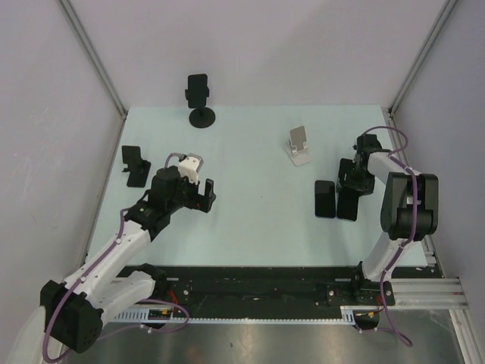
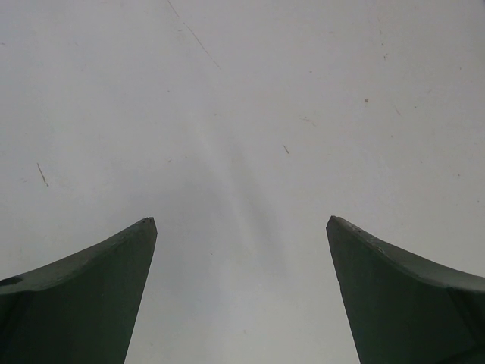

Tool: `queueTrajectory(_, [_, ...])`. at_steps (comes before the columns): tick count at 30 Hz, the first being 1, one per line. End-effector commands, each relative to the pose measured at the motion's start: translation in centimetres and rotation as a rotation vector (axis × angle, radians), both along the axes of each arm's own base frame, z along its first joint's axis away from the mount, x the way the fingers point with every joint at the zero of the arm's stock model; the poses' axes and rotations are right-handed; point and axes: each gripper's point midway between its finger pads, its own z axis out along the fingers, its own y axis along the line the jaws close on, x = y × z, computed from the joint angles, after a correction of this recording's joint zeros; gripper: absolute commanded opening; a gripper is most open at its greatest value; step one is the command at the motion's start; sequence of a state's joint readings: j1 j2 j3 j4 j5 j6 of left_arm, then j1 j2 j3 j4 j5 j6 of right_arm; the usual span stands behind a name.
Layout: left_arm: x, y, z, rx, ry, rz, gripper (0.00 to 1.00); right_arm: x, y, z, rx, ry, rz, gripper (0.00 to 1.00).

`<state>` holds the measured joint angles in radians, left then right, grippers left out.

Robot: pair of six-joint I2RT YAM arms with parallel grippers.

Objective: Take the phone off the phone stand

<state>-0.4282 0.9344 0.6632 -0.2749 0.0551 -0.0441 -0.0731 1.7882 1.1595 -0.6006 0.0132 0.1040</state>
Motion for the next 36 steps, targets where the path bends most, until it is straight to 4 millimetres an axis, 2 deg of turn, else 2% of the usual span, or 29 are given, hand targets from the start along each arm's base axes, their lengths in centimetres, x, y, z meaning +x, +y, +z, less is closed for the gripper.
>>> queueTrajectory(1, [0.6, -0.3, 1.8, -0.001, -0.053, -0.015, 1.0, 1.6, 0.5, 0.1, 0.03, -0.051, 0.04, 0.54])
queueTrajectory(7, [0.6, -0.4, 1.6, 0.001, -0.045, -0.015, 1.0, 1.8, 0.8, 0.5, 0.042, -0.066, 0.044, 0.73])
queueTrajectory(9, [0.6, -0.5, 1.6, -0.001, -0.045, -0.018, 1.0, 1.9, 0.8, 0.8, 0.043, -0.078, 0.043, 0.75])
queueTrajectory(14, [0.6, -0.5, 1.5, 0.0, -0.038, -0.022, 1.0, 2.2, 0.6, 1.5, 0.038, -0.101, 0.034, 0.89])
queueTrajectory(17, [0.6, -0.5, 1.4, 0.001, -0.037, -0.019, 1.0, 2.3, 0.5, 2.2, 0.039, -0.119, 0.018, 0.89])
queueTrajectory(21, [0.7, -0.5, 1.4, 0.001, -0.039, -0.019, 1.0, 2.6, -0.2, 4.1, 0.058, -0.174, -0.043, 0.88])
queueTrajectory(22, [0.7, -0.5, 1.4, 0.004, -0.039, -0.019, 1.0, 2.6, -0.9, 4.7, 0.071, -0.191, -0.073, 0.86])
queueTrajectory(24, [0.6, -0.5, 1.5, 0.003, -0.04, -0.019, 1.0, 2.6, -0.9, 5.3, 0.143, -0.207, -0.116, 0.84])
queueTrajectory(25, [0.7, -0.5, 1.5, 0.002, -0.043, -0.019, 1.0, 2.6, -1.7, 5.4, 0.17, -0.212, -0.155, 0.83])
queueTrajectory(26, [0.6, -0.4, 1.6, 0.002, -0.043, -0.018, 1.0, 2.5, -1.4, 5.5, 0.218, -0.214, -0.159, 0.82])
queueTrajectory(31, [0.7, -0.4, 1.6, 0.004, -0.045, -0.017, 1.0, 2.2, -1.5, 4.7, 0.341, -0.191, -0.243, 0.77])
queueTrajectory(36, [0.7, -0.3, 1.6, 0.007, -0.047, -0.014, 1.0, 1.6, -1.6, 2.7, 0.405, -0.162, -0.288, 0.72])
